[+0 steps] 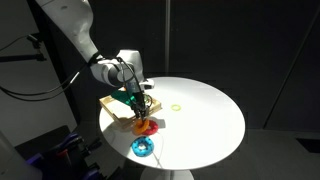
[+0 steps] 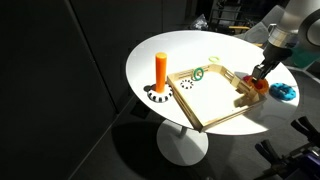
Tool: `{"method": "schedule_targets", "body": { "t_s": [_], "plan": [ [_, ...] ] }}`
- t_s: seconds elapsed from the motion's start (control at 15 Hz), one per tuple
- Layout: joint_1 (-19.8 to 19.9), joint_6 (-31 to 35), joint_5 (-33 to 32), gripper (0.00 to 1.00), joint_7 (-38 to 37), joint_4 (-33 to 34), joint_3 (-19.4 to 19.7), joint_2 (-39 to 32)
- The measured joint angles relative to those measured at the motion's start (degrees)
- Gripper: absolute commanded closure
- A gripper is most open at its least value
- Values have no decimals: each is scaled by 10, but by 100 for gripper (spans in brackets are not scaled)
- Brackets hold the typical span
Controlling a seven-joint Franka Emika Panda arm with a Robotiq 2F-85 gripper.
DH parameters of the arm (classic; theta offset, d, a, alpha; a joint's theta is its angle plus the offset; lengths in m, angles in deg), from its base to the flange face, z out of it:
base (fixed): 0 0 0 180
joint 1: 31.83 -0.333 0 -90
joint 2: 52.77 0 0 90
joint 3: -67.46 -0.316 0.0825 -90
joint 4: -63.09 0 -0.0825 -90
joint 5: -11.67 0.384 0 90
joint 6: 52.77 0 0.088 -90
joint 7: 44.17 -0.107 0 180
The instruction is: Remove the orange ring from the crate and put it on the table
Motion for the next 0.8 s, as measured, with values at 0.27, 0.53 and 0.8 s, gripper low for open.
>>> {"method": "schedule_targets", "body": {
  "t_s": [0.27,0.53,0.8],
  "plan": [
    [0,-4,2,0,0,-2,0,7],
    [4,-31,27,0,6,0,-10,25],
    [17,-96,92,0,58,17,-33,61]
  ]
}}
